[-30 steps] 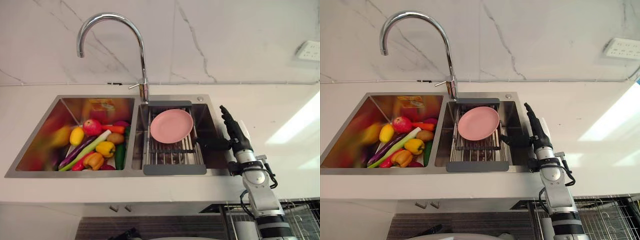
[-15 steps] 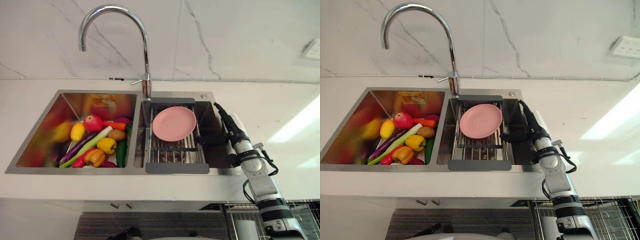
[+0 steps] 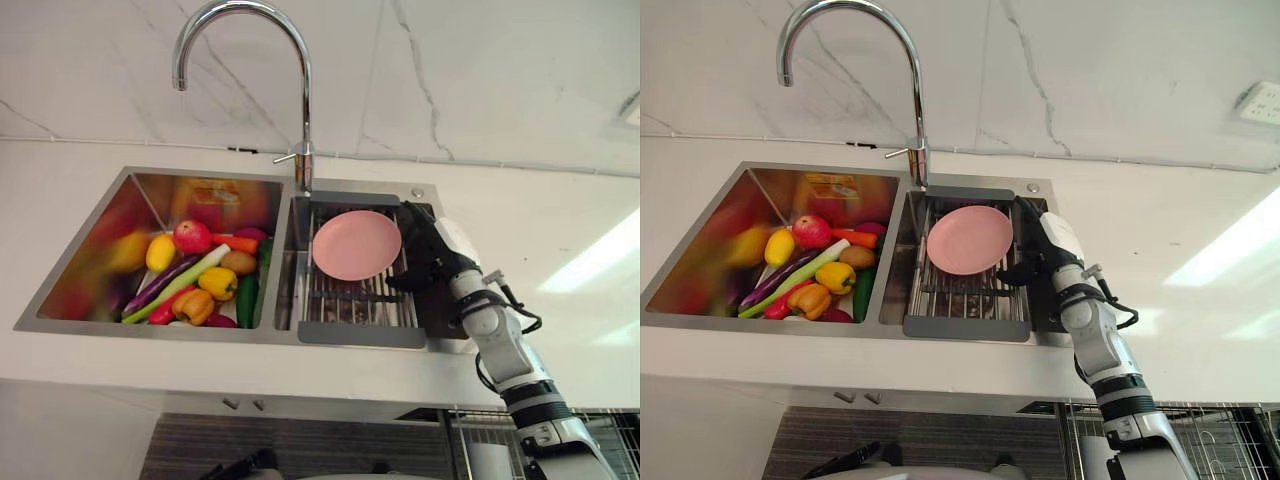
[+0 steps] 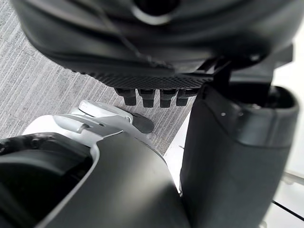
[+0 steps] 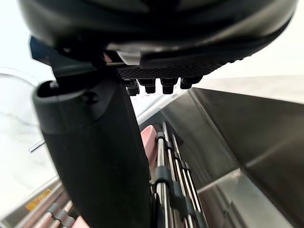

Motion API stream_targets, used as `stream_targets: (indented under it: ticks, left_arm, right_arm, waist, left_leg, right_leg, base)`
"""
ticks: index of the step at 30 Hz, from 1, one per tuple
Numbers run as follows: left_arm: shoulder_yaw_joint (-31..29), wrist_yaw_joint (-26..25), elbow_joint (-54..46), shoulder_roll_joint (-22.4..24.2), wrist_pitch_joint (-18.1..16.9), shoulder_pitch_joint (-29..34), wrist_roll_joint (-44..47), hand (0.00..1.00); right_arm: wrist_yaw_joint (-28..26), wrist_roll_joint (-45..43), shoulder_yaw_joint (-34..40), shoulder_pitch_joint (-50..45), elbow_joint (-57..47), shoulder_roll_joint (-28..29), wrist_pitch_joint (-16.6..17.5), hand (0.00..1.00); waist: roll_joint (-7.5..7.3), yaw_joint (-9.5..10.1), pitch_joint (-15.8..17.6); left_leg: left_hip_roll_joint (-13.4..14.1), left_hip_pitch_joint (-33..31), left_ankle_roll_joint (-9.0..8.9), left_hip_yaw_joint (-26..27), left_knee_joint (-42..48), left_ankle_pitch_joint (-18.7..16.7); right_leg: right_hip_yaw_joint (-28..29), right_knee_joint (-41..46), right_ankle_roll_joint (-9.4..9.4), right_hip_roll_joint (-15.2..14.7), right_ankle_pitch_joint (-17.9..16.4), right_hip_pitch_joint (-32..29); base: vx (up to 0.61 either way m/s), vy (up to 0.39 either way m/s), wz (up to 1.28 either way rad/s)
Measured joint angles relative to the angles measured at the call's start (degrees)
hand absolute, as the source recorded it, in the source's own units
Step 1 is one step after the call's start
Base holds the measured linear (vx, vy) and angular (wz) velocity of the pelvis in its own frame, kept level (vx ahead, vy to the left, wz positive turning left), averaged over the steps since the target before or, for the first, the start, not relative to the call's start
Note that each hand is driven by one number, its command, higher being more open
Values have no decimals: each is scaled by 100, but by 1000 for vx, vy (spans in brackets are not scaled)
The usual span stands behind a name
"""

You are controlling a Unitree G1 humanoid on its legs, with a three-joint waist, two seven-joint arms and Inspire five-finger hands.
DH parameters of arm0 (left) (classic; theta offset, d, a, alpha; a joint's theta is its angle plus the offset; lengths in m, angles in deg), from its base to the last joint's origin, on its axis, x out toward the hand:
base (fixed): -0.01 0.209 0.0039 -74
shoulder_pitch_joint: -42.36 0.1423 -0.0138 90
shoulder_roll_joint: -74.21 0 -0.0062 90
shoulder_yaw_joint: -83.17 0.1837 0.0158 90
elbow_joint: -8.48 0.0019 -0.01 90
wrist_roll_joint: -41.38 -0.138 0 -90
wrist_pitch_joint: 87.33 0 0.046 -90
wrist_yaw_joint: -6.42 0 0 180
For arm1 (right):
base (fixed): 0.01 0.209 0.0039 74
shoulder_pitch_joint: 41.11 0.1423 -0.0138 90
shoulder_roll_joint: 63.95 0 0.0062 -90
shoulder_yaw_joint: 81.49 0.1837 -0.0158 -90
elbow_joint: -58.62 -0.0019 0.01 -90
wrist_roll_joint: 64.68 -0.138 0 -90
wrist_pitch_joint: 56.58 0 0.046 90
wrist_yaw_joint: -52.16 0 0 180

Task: Walk over to the sink, pick up the cup, carry it to the dishwasher, place the cup inside the dishwasher, then close the dishwasher door

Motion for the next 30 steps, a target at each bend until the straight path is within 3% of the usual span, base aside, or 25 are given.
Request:
stream_targets:
  ticks: [7,19,25,30]
  left_arm:
    - [2,12,-31,-9,24,0,-64,100]
    - [8,40,-113,-1,23,-3,-223,100]
    - [9,48,-119,-3,16,-18,-225,100]
    - [9,129,-155,-30,-79,-51,-524,100]
  right_arm:
    - [190,232,-185,116,53,-15,-97,100]
    - [938,665,-532,520,1009,-17,-122,100]
    - [1431,1075,-696,587,1362,-14,-98,100]
    - [2210,1582,-889,633,1615,-14,-54,100]
  waist:
    - [-20,50,12]
    - [-21,160,14]
    - [-11,237,22]
    - [-13,249,118]
  left_leg:
    - [-16,-13,15,-55,-3,40]
    - [-96,-112,40,-277,-6,116]
    - [-144,-149,64,-372,-6,140]
    - [-167,-159,89,-447,-32,188]
  right_leg:
    - [-55,-2,3,-12,18,17]
    - [-284,-68,13,-55,53,82]
    - [-382,-68,28,-96,62,109]
    - [-452,-68,31,-111,63,151]
  base:
    - [-46,-4,4]
    - [-33,-4,10]
    - [-21,-2,8]
    - [-50,-8,8]
